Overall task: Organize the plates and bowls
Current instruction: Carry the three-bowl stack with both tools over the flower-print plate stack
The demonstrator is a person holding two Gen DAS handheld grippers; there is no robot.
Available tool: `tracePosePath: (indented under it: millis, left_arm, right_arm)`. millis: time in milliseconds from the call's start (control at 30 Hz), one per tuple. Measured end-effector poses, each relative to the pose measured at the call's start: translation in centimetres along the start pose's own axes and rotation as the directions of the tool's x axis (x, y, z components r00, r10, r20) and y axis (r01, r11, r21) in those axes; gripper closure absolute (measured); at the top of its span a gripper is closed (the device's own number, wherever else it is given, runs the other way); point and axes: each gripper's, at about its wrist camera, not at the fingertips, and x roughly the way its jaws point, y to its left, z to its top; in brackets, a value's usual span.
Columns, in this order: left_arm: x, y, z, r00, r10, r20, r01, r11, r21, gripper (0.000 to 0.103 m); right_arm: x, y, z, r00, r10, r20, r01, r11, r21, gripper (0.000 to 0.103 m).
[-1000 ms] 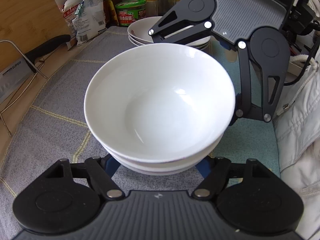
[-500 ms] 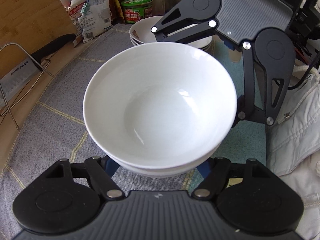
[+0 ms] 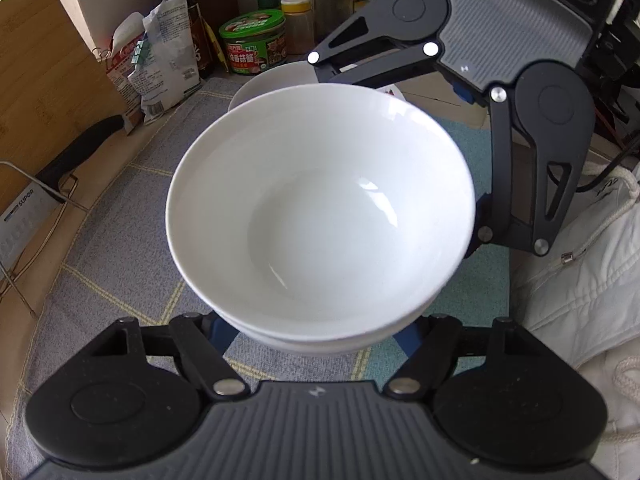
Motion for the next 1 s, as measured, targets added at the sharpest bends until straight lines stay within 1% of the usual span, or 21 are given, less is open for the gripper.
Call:
tracePosePath:
  millis: [200, 367, 567, 833, 1000]
  left_arm:
    - [1.3, -0.7, 3.7, 1.000, -0.011, 0.025, 0.010, 0.998, 0.063, 0.027]
    - [2.4, -0.8, 7.0, 0.999, -0.011, 0.053, 0.004, 0.993, 0.121, 0.027]
    - [4.6, -1.0, 10.0, 0.997, -0.015, 0.069, 0.003, 0.985, 0.173, 0.027]
    - [7.4, -0.7, 12.0, 0.998, -0.007, 0.055, -0.005, 0.977, 0.214, 0.027]
    - [8.6, -0.1, 12.7, 0.999, -0.013, 0.045, 0.003, 0.977, 0.215, 0.027]
  right_arm:
    - [-2.3, -2.0, -2.3, 0.999, -0.048, -0.006, 0.049, 0.998, 0.041, 0.017]
    - [-4.5, -3.9, -4.3, 0.994, -0.113, -0.004, 0.113, 0.991, 0.065, 0.017]
    - [-5.4, -6.2, -6.4, 0.985, -0.171, -0.028, 0.173, 0.981, 0.083, 0.017]
    - [-5.1, -8.4, -8.7, 0.976, -0.210, -0.050, 0.215, 0.970, 0.117, 0.017]
    - [-4.4, -9.4, -9.5, 0.975, -0.211, -0.068, 0.219, 0.967, 0.131, 0.017]
